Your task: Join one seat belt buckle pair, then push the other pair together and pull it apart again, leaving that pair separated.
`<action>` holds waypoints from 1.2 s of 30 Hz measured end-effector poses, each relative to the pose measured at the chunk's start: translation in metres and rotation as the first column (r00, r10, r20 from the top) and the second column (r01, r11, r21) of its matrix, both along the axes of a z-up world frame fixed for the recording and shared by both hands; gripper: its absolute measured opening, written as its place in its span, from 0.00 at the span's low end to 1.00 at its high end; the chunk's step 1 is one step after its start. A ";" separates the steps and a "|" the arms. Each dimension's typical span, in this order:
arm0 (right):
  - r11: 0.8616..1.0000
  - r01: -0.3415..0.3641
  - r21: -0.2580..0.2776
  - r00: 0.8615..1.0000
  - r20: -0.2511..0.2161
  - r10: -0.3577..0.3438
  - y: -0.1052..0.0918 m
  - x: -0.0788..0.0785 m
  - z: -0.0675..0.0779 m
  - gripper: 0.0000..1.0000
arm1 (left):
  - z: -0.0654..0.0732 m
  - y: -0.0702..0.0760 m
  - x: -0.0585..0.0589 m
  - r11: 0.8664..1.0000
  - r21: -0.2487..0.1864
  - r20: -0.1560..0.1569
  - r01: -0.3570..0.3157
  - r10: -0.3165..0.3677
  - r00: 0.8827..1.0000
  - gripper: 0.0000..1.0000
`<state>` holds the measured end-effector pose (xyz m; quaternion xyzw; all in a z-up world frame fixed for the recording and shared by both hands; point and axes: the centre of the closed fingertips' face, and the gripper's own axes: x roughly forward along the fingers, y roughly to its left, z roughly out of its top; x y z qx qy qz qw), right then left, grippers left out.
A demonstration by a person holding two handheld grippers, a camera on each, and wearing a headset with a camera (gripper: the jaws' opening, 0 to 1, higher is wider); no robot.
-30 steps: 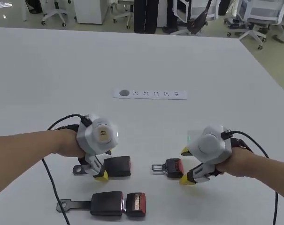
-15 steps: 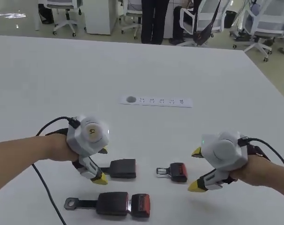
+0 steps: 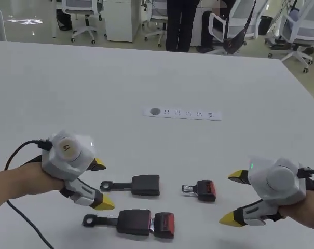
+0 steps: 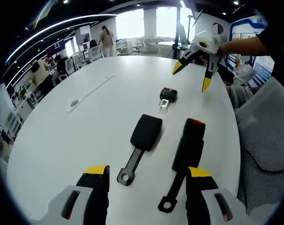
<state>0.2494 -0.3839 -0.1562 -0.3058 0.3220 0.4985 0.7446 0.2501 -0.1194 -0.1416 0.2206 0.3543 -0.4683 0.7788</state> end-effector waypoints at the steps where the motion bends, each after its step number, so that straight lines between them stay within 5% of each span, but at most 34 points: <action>1: 1.000 0.003 0.002 1.000 0.001 -0.003 -0.001 -0.001 0.000 0.66 | 0.001 0.000 -0.001 1.000 -0.005 0.002 -0.004 0.004 1.000 0.67; 14: 0.979 0.143 0.142 0.989 0.019 -0.147 -0.011 -0.027 0.016 0.73 | 0.012 0.010 -0.035 0.977 -0.175 0.032 -0.120 0.127 0.991 0.76; 24: 0.934 0.234 0.270 0.968 0.026 -0.250 -0.003 -0.047 0.028 0.82 | 0.018 0.026 -0.051 0.936 -0.271 0.091 -0.226 0.259 0.962 0.82; 28: 0.912 0.257 0.319 0.961 0.019 -0.277 0.003 -0.058 0.030 0.89 | 0.015 0.024 -0.051 0.935 -0.272 0.113 -0.229 0.267 0.957 0.85; 36: 0.883 0.298 0.363 0.945 0.017 -0.326 0.005 -0.068 0.031 0.99 | 0.014 0.021 -0.059 0.918 -0.298 0.088 -0.262 0.300 0.950 0.89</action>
